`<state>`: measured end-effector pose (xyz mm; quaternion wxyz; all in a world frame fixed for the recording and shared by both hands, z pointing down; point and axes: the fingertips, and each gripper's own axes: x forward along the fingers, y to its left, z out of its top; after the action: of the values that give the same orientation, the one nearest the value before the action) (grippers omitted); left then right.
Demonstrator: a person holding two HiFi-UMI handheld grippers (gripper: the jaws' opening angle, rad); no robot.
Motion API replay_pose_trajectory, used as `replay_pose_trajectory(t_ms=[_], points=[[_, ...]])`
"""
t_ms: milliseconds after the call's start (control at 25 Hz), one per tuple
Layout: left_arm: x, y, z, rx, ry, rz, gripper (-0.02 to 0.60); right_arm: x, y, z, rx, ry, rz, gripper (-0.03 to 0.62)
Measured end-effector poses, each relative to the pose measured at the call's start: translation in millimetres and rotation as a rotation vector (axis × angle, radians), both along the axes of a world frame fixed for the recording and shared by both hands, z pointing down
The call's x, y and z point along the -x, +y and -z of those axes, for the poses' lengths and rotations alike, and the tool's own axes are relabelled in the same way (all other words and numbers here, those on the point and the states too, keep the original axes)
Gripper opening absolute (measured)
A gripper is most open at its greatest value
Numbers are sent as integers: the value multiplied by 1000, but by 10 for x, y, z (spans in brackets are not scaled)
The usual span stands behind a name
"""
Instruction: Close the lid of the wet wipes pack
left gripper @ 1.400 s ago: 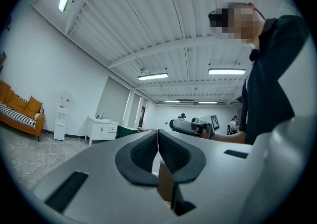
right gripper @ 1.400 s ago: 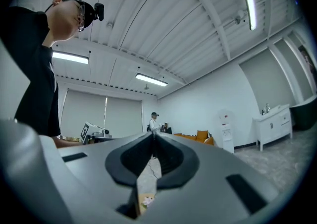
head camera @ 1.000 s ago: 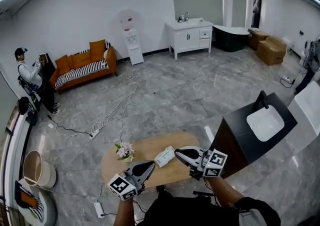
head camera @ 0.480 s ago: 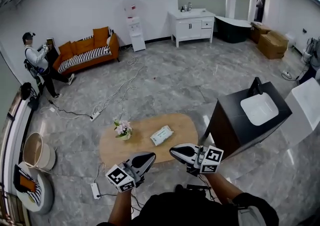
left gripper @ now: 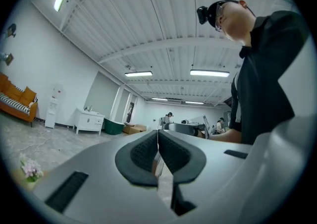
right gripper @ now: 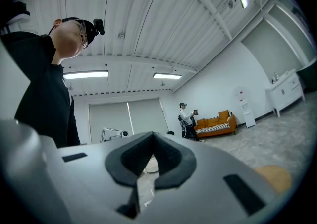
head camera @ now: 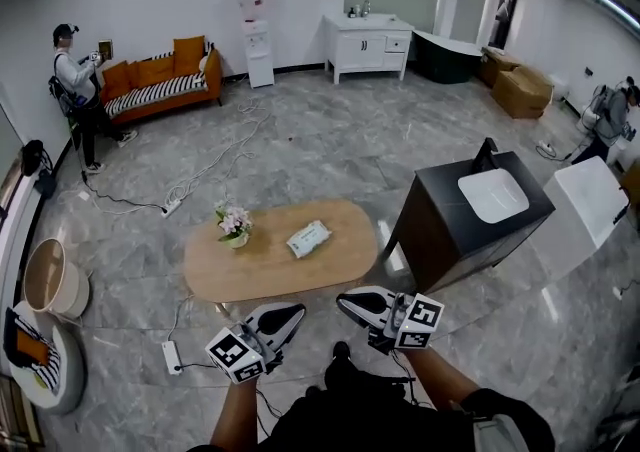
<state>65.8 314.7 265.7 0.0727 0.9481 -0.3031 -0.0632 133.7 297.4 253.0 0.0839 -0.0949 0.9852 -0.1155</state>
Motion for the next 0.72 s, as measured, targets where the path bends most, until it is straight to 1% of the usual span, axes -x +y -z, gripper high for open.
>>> replay_pose_trajectory(t_ms=[120,200,320,440,560,640,720], points=[[67,257,-122,25,15,17,17,37,272,-56,24,16,-3,11],[38,415,-113,33,21,27,17,31,444,-54,25,21,4,11],[-92,566,-17,10,10,31,17,-37,588,6,10,11,16,11],[-192,655,91,-23,-17,54,17,-153,616,93,-14,-29,7,11],[-222,675,255,-33,-12,104,17,-302,630,273,-51,-59,-1,11],[-346,697,310,-43,-5,107,17,-459,684,332,-81,-57,1,9],[-524,731,275,-39,-10,94,17,-640,727,309,-86,-55,-6,9]])
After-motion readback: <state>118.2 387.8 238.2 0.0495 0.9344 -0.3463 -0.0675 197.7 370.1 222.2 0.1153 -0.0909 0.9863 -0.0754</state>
